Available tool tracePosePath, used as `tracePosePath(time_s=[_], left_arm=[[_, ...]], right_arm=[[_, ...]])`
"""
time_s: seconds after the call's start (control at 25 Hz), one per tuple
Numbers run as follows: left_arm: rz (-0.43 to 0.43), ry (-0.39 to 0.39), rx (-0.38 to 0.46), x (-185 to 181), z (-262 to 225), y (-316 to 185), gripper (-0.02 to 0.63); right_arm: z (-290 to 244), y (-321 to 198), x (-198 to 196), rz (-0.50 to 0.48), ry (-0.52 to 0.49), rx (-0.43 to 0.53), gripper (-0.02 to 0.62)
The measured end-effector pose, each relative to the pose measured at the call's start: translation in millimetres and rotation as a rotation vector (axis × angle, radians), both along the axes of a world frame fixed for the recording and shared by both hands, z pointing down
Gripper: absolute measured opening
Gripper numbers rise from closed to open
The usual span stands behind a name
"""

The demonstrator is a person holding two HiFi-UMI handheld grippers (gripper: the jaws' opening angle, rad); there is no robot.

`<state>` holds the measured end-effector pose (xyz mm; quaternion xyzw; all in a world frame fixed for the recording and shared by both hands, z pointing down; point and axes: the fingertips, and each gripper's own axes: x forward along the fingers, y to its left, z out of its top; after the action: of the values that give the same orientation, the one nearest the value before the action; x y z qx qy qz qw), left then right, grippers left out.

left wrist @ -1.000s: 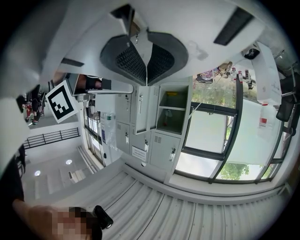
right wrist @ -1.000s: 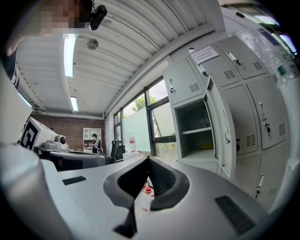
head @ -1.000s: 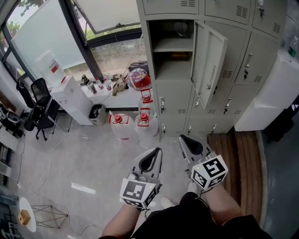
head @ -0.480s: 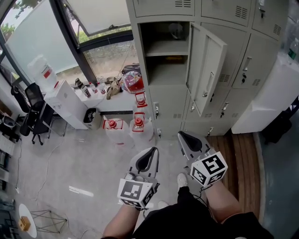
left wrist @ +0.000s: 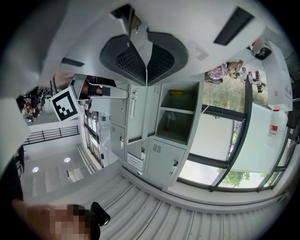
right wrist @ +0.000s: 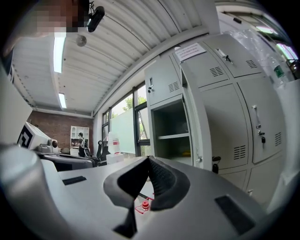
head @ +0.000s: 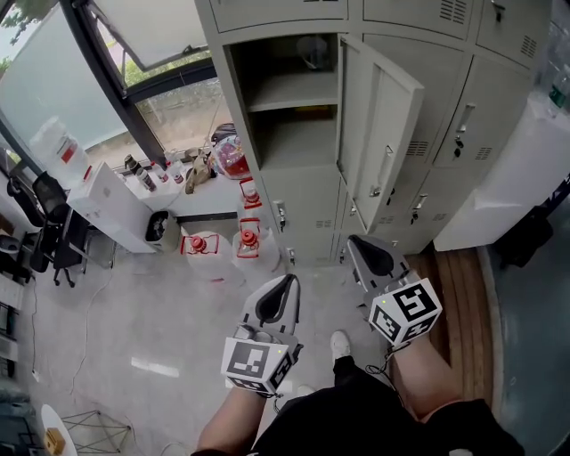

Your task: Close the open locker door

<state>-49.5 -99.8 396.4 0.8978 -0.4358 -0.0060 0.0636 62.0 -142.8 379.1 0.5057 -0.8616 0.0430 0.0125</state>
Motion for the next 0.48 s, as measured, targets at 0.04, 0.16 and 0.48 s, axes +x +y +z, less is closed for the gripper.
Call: tracePosePath(time_s=[0.04,0.16,0.48], left_arm=[[0.005,0.001,0.003,4.0,-0.2,-4.4,0.021],[0.021,0.003,0.003,15.5,0.0,-15.9,0.021],[0.074,0.012,0.007,46.6,-2.9,-37.6,0.021]], right_arm=[[-0.3,-4.2,6.5,0.011,0.003,0.002,0.054],[-2.6,-15.7,25.7,0.048,0.008,0.008,0.054],[-15.1,-35.3,69.9,0.141,0.009,0.043,0.086]])
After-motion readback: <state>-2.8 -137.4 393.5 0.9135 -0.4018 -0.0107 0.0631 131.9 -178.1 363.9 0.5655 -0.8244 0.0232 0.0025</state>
